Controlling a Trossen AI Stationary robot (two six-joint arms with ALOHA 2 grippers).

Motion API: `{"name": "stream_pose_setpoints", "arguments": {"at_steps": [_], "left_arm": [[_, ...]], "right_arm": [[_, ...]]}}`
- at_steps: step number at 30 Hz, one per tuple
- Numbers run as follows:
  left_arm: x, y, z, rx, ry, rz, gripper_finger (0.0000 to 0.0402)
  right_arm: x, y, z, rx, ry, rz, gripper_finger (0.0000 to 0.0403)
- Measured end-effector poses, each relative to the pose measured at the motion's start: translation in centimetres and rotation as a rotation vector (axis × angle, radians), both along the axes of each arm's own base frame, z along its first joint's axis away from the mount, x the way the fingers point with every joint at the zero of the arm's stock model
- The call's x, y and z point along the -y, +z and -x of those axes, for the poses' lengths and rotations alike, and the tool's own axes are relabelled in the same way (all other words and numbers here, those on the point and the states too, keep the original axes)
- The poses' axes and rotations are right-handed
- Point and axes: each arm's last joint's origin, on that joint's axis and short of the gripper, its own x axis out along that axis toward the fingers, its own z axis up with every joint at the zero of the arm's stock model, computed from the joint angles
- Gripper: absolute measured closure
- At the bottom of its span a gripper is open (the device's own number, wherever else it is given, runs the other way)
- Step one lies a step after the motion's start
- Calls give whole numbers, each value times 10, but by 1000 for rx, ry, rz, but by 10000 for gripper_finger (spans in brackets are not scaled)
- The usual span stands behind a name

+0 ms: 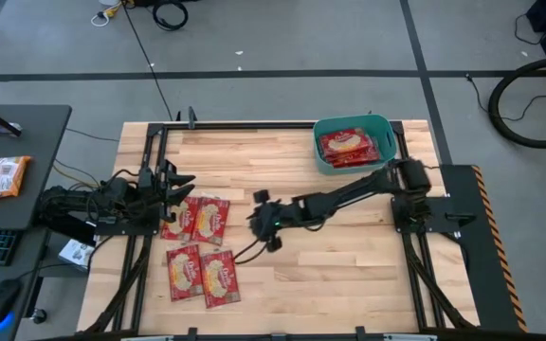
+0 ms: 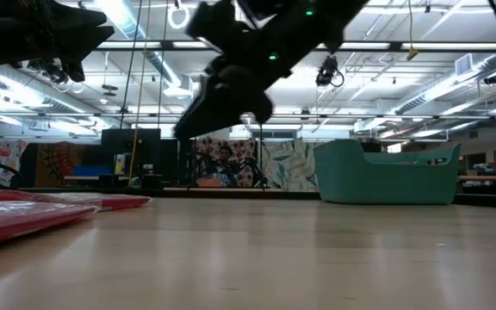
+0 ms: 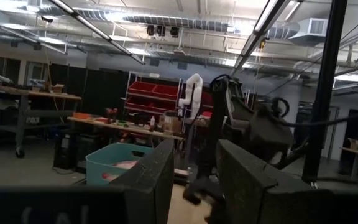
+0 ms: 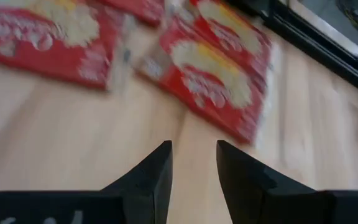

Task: Sort popcorn bags into baskets
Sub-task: Put the red popcorn bag into the green bin

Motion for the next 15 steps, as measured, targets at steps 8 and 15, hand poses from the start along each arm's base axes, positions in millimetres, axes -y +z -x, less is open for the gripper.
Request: {"name": "stream_pose_setpoints", "arguments": {"at_steps": [8, 15], "left_arm": [[0, -5, -2, -159, -27, 75, 276], [0, -13, -4, -378, -43, 236, 276]], "right_arm": [[-3, -14, -30, -61, 9, 88, 273], [3, 10, -12, -156, -128, 172, 274]]}}
